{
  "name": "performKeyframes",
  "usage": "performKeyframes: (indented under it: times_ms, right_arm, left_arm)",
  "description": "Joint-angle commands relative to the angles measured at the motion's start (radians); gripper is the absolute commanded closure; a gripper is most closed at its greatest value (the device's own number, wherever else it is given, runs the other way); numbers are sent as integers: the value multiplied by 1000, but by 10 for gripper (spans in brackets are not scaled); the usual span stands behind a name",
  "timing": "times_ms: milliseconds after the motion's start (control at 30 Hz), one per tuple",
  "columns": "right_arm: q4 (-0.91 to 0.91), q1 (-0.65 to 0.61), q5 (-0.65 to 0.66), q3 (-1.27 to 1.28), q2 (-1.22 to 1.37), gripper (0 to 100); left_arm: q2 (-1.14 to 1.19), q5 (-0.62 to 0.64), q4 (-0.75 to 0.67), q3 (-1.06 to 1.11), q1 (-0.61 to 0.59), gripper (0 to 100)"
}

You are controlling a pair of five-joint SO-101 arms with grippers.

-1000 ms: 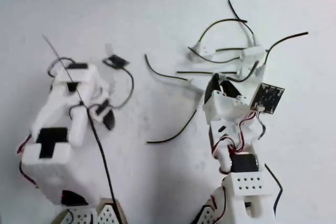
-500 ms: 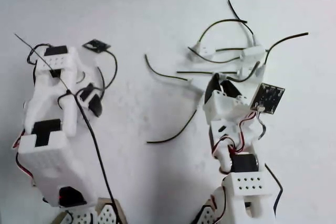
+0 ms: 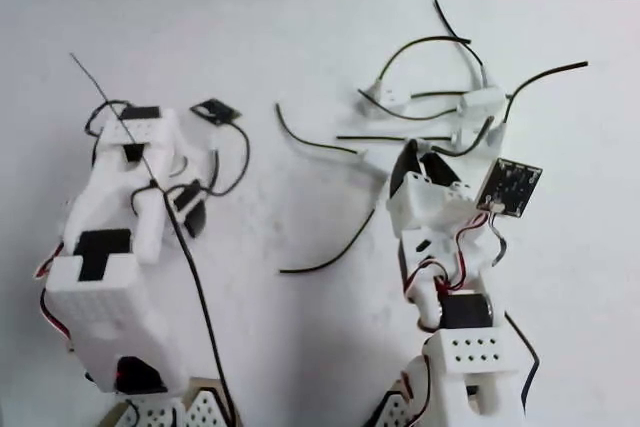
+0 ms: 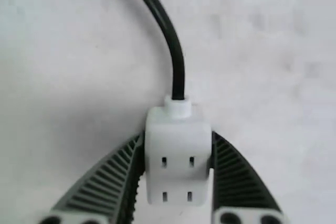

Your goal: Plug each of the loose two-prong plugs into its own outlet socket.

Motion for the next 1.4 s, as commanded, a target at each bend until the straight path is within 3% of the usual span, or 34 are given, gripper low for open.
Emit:
performKeyframes:
  times_ms: [0,233,533,633,933,1367]
  right_arm:
    - [-19,-5,11,-25,-10,981]
    - [-19,-4,11,-25,-10,981]
    - [-21,1,11,-25,-10,981]
    - [-21,1,11,-25,-12,981]
    - [-21,1,11,-25,-13,981]
    - [-21,1,11,-25,-12,981]
  left_arm:
    - [-13,0,-15,5,93,945]
    - [-13,106,-15,2,231,963]
    - [-13,304,-72,-3,498,957]
    - [-13,358,-78,-26,564,918]
    - [-13,393,-14,-163,556,774]
    - [-15,394,172,-379,535,770]
